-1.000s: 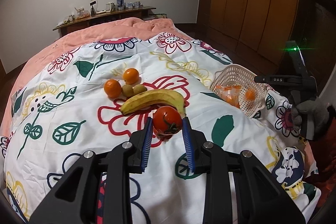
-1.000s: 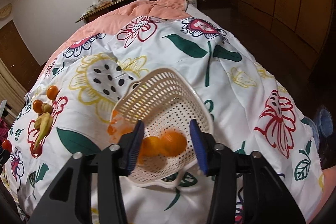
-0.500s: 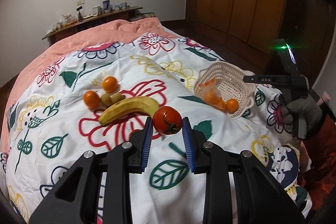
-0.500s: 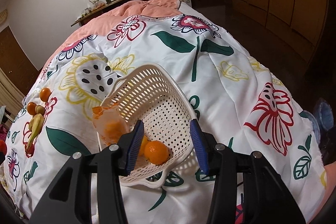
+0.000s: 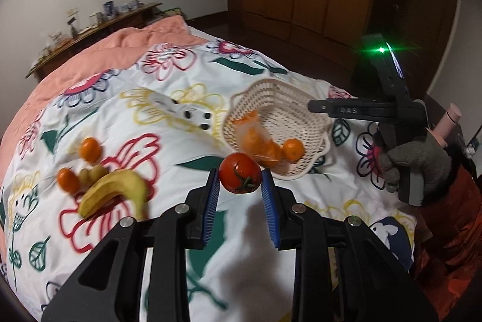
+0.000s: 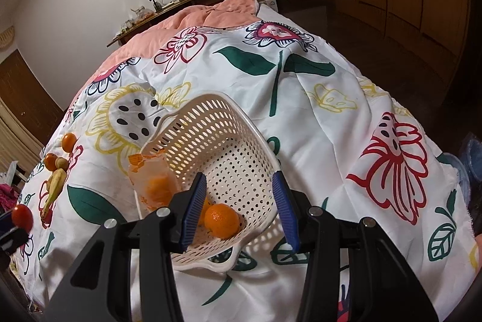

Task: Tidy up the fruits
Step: 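Carry the red tomato into the basket and open the left gripper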

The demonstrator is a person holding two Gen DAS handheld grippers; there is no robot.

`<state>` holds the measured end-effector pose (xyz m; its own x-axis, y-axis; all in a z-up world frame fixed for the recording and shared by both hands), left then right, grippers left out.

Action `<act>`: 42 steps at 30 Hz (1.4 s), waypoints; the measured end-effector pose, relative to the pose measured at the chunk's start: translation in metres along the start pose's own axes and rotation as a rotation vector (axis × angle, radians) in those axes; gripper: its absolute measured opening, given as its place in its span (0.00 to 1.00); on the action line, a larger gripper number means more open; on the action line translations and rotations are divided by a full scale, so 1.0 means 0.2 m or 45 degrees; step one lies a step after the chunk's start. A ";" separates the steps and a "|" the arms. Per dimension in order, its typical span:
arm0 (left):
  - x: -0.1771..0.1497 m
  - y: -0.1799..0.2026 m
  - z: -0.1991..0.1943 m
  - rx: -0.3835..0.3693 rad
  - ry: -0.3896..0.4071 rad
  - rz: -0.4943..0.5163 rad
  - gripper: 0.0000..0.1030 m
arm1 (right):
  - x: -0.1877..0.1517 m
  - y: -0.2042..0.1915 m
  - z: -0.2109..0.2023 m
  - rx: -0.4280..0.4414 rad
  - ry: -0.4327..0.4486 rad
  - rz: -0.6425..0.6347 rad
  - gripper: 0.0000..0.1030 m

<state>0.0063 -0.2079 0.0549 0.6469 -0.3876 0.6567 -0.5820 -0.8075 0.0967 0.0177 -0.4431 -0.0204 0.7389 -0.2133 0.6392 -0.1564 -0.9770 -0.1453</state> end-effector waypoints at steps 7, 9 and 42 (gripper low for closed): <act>0.05 0.19 0.15 -0.074 -0.069 0.078 0.28 | -0.02 0.08 0.03 0.045 0.013 0.042 0.45; 0.07 0.24 0.20 -0.098 -0.095 0.095 0.28 | -0.02 0.09 0.03 0.058 0.018 0.041 0.45; 0.19 0.24 0.30 -0.078 -0.075 -0.012 0.71 | -0.01 0.09 0.01 0.105 0.052 0.076 0.45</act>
Point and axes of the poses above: each gripper's, at about its wrist camera, not at the fingertips, and z roughly the way its jaws point, y to its right, x to its top, the point moved 3 cm from there along z, roughly the way its jaws point, and after that the axes turned 10 degrees about -z, right-handed, at the moved point
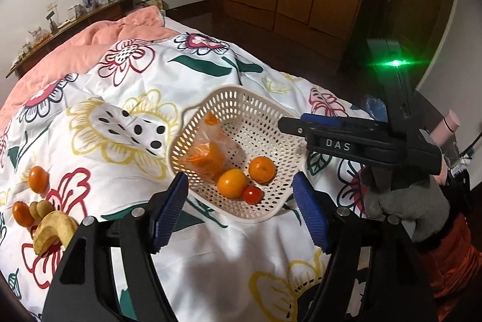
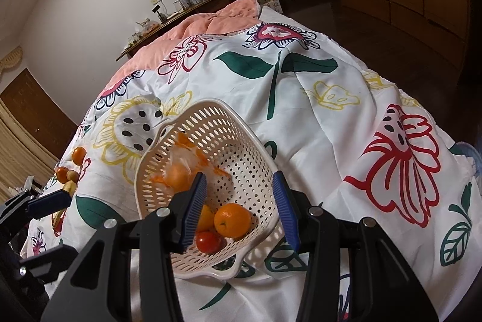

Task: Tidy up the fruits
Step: 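Carry the red tomato into the basket and open the left gripper, then move the left gripper to the red tomato beside the banana and close on it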

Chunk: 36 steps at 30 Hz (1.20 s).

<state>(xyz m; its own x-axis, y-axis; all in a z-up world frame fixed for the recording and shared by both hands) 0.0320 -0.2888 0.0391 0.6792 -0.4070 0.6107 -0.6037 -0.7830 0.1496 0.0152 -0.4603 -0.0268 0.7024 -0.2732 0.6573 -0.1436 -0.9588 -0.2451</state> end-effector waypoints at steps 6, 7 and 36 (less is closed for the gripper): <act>0.00 -0.09 -0.06 0.028 0.037 -0.058 0.75 | 0.01 -0.02 -0.03 -0.026 0.014 -0.005 0.45; 0.00 -0.10 -0.07 0.033 0.044 -0.068 0.75 | 0.01 -0.03 -0.04 -0.027 0.019 -0.003 0.45; -0.21 -0.87 -0.53 0.306 0.269 -0.493 0.97 | 0.02 -0.43 -0.13 0.087 0.054 -0.162 0.59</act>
Point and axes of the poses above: each gripper's, at about its wrist camera, not at the fingertips, and z roughly the way its jaws point, y to its right, x to its top, the point moved 3 cm from there along z, roughly the way its jaws point, and after that the axes turned 10 degrees about -z, right-handed, at the moved point
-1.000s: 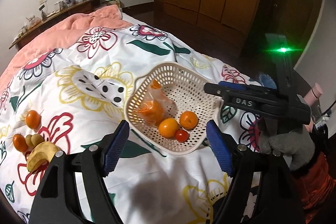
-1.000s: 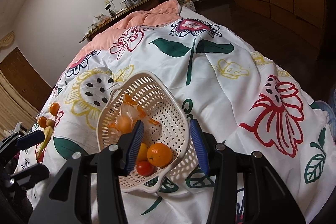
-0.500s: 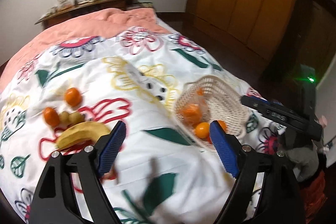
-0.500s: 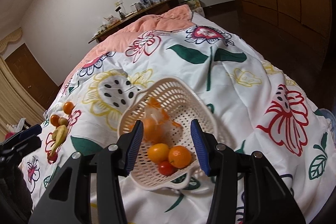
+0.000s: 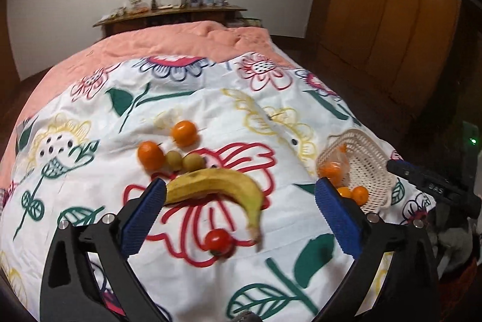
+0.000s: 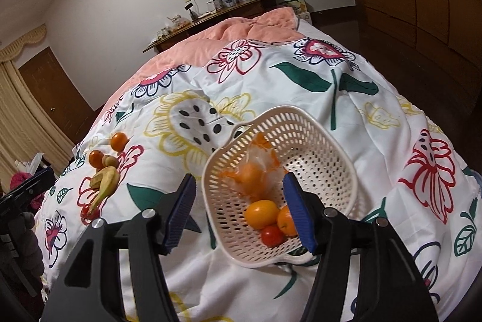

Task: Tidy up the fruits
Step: 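Move the left gripper to the red tomato beside the banana and close on it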

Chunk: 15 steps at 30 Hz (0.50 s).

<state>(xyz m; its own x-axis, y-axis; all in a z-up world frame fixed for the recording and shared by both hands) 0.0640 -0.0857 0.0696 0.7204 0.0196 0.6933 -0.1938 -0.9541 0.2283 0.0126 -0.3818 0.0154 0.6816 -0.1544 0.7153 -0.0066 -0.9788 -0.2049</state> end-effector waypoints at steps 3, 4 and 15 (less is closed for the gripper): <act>-0.03 -0.06 0.01 0.016 -0.016 -0.026 0.97 | 0.00 -0.02 0.00 0.023 0.000 -0.004 0.59; -0.04 -0.08 0.02 0.019 -0.018 -0.025 0.97 | 0.00 -0.03 0.00 0.032 0.001 -0.004 0.59; -0.17 -0.17 0.08 0.066 -0.063 0.017 0.85 | -0.01 -0.10 -0.03 0.062 0.052 -0.027 0.74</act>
Point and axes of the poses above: each gripper's, at about its wrist camera, not at the fingertips, and z roughly the way its jaws point, y to its right, x to its top, the point moved 3 cm from there along z, roughly the way its jaws point, and after that the axes turned 10 degrees about -z, right-handed, at the moved point
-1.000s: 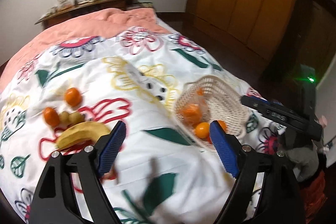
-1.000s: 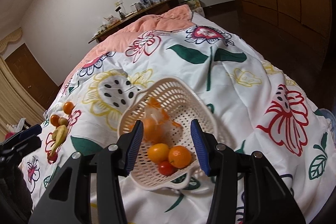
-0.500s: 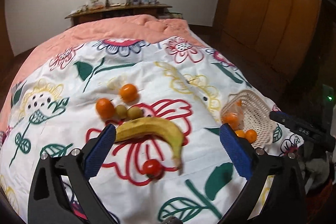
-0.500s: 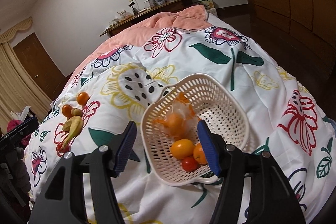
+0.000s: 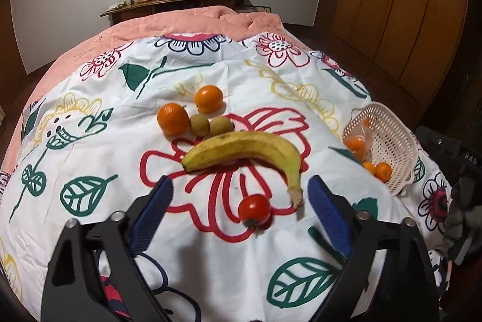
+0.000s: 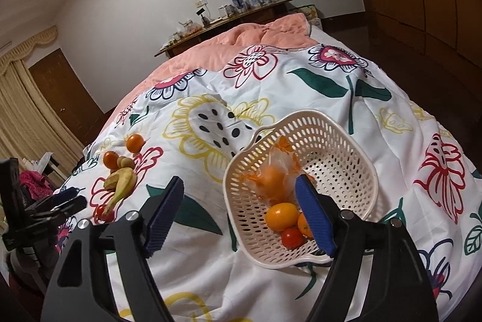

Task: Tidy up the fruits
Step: 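Move the left gripper to the red tomato beside the banana and close on it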

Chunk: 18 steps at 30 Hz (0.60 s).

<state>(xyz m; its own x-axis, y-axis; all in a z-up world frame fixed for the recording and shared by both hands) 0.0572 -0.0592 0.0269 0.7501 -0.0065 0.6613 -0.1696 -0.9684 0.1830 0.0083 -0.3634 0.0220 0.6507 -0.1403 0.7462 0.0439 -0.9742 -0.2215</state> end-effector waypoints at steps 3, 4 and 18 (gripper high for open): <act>-0.02 -0.01 0.01 -0.005 -0.019 -0.005 0.73 | 0.00 -0.03 0.01 0.017 -0.014 -0.016 0.74; -0.03 -0.02 0.02 -0.011 -0.025 -0.010 0.69 | -0.01 -0.04 0.02 0.020 -0.021 -0.019 0.74; -0.09 0.03 0.08 -0.010 -0.095 0.088 0.60 | -0.03 -0.10 0.06 0.049 -0.064 -0.041 0.74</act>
<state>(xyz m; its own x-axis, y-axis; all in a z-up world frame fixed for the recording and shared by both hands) 0.0521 -0.0679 0.0041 0.7820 -0.0924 0.6164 -0.2278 -0.9629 0.1447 0.0115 -0.3415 0.0144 0.6856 -0.0993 0.7211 0.0939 -0.9703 -0.2228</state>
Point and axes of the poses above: each gripper's, at about its wrist camera, not at the fingertips, and z roughly the way its jaws point, y to its right, x to its top, the point moved 3 cm from there along z, roughly the way its jaws point, and after that the axes turned 10 degrees about -z, right-handed, at the moved point
